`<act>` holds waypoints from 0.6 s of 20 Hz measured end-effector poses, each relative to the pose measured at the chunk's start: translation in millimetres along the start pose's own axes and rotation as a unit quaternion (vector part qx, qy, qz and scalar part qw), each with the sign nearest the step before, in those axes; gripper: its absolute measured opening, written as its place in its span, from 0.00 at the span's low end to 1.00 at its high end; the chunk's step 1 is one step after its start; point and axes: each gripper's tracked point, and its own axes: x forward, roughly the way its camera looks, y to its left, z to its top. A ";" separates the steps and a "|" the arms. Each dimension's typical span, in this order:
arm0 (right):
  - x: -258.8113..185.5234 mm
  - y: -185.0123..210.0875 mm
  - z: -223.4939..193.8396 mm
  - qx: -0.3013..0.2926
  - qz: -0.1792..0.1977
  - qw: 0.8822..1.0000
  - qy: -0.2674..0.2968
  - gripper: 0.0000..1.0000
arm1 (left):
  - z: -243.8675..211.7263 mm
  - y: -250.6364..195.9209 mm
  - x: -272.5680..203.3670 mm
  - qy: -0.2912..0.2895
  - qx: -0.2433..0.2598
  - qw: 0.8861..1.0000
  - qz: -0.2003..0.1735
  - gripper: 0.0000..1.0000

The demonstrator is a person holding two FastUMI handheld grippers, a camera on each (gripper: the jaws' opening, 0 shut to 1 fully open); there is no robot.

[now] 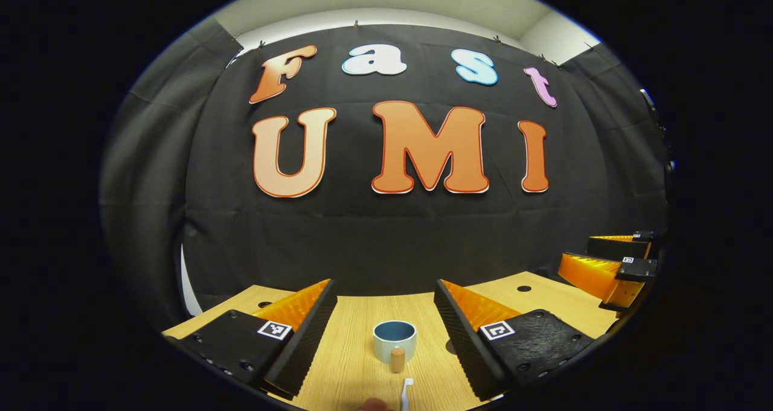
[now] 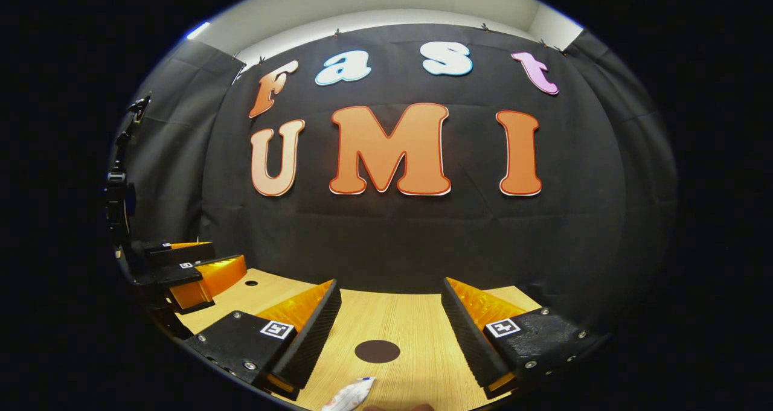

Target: Put the toothbrush and toothpaste on the desktop into the cup, then pick up the cup and place it on the coaster on the desktop.

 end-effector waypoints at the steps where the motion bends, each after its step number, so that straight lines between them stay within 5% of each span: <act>1: -0.8 1.1 2.7 0.002 0.004 1.000 -0.001 0.99 | 2.8 -0.8 0.0 -0.001 -0.002 1.000 -0.002 0.97; 9: 0.4 12.8 25.8 0.014 0.020 0.999 -0.026 0.99 | 23.2 12.0 -3.8 -0.017 -0.045 0.999 -0.002 0.96; 12: 0.1 17.2 27.3 0.011 0.027 0.999 -0.023 1.00 | 28.1 20.6 -1.0 -0.021 -0.024 0.999 0.009 0.97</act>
